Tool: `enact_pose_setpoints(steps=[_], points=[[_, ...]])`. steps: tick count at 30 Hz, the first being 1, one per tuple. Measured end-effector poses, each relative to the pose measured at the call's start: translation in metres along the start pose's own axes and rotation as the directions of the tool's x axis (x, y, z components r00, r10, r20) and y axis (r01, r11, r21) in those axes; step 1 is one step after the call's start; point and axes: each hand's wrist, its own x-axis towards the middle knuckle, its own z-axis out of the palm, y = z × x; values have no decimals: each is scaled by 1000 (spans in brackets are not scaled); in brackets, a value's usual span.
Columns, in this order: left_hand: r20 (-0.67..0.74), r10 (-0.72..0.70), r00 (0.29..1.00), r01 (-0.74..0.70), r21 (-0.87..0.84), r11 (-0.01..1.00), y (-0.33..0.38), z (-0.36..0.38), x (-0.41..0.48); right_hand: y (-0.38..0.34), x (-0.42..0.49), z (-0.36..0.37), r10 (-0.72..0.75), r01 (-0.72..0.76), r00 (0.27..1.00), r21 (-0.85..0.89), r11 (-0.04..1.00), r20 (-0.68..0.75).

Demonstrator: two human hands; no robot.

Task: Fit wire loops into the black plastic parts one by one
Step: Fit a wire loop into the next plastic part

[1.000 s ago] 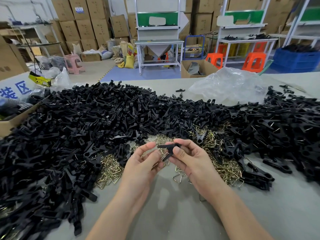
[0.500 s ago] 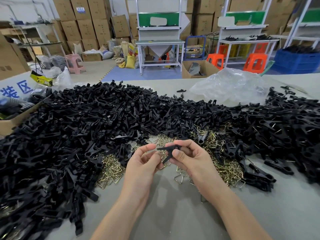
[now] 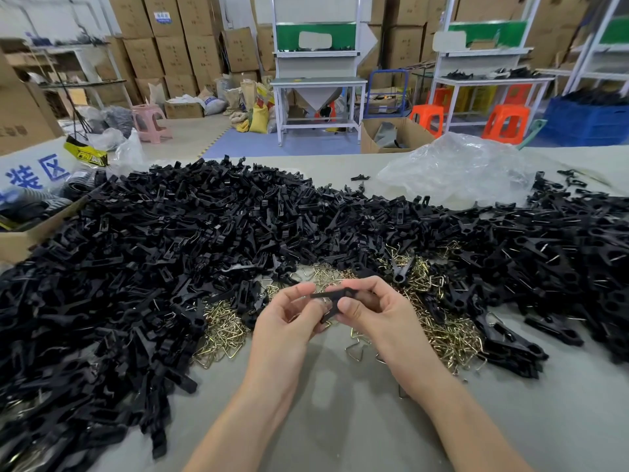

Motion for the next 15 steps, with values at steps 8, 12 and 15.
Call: enact_pose_setpoints(steps=[8,12,15], points=[[315,-71,947,159,-263,952,10,9,-13,-3,0,-1,8,-14,999,141,990,43],[378,-33,925,99,-158,983,10,10,-17,-3,-1,-3,-26,21,994,47,999,105],[383,-1,924,66,-158,985,7,10,-18,0,-1,-4,42,-45,998,66,997,43]])
